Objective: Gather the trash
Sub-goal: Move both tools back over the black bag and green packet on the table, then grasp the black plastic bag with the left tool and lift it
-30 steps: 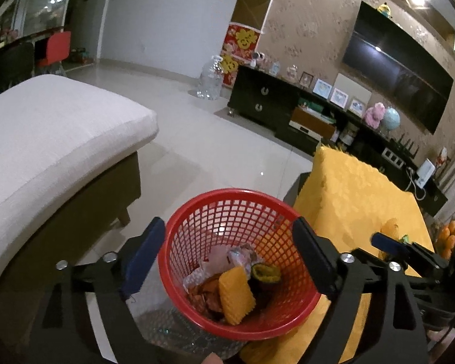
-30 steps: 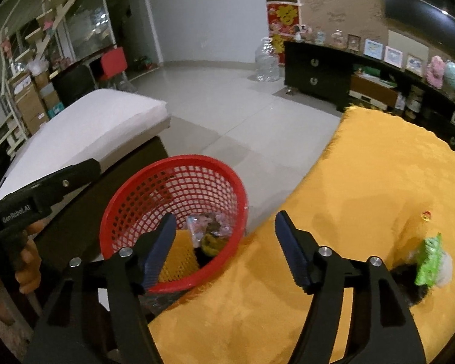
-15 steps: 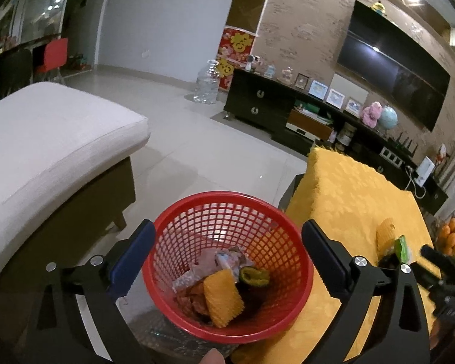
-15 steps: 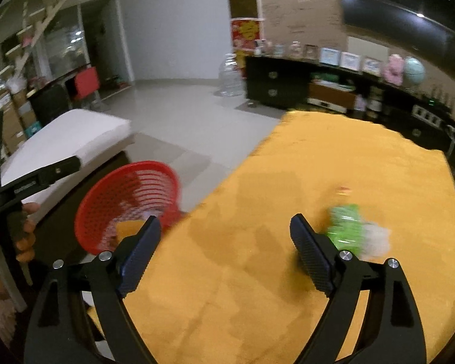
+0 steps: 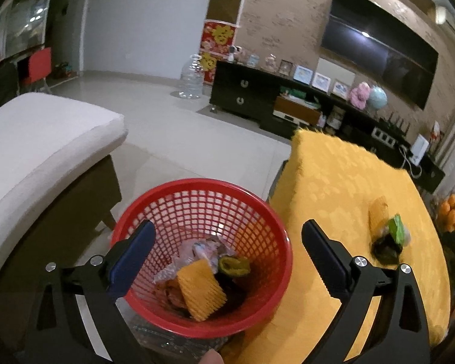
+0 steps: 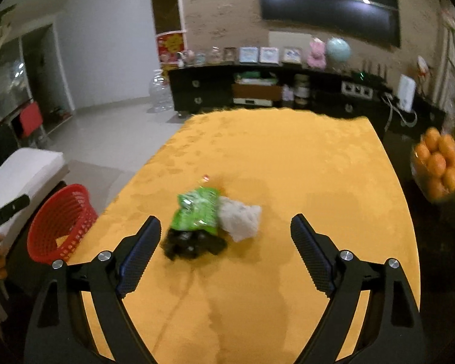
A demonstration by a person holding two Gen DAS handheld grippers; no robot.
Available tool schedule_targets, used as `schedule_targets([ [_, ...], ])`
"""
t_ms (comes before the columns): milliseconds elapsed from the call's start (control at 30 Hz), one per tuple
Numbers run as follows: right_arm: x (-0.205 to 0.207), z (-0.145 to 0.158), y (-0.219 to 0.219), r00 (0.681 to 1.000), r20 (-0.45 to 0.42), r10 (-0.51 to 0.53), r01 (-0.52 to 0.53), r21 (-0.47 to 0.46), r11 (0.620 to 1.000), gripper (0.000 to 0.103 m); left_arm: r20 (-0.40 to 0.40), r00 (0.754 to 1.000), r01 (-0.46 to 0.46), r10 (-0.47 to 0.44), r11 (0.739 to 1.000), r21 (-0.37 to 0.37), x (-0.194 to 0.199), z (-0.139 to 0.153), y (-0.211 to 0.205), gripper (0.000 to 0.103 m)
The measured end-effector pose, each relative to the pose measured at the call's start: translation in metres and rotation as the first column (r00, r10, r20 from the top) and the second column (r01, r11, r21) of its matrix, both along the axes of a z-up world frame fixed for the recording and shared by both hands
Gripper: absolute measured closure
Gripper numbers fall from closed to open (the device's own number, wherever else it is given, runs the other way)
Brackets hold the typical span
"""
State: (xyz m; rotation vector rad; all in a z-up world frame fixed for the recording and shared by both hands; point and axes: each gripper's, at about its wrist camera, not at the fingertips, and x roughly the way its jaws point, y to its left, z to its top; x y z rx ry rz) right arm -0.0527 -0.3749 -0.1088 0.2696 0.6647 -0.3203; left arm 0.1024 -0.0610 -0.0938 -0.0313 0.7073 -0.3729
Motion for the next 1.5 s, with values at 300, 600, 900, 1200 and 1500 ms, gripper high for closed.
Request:
schedule_targets([
  [300, -0.016, -0.014, -0.035, 0.994, 0.006, -0.107, 0.106, 0.083, 0.991, 0.018, -0.033, 0.991, 0.13, -0.128, 0.991, 0.045, -0.018, -0.015, -0.051, 0.01],
  [600, -0.021, -0.021, -0.05, 0.991, 0.008, -0.134, 0.131, 0.137, 0.982, 0.018, -0.058, 0.971, 0.235, -0.231, 0.968, 0.088, -0.035, -0.027, -0.101, 0.01],
  [900, -0.022, -0.02, -0.057, 0.99, 0.024, -0.14, 0.134, 0.17, 0.976, 0.018, -0.055, 0.938, 0.345, -0.341, 0.93, 0.123, -0.049, -0.028, -0.162, 0.01],
  [1200, -0.021, -0.021, -0.059, 0.992, 0.025, -0.124, 0.117, 0.199, 0.973, 0.018, -0.097, 0.883, 0.469, -0.459, 0.867, 0.169, -0.051, -0.053, -0.24, 0.01],
  [1500, -0.022, -0.024, -0.067, 0.989, 0.036, -0.141, 0.127, 0.257, 0.958, 0.018, -0.159, 0.874, 0.482, -0.459, 0.861, 0.164, -0.037, -0.074, -0.272, 0.01],
])
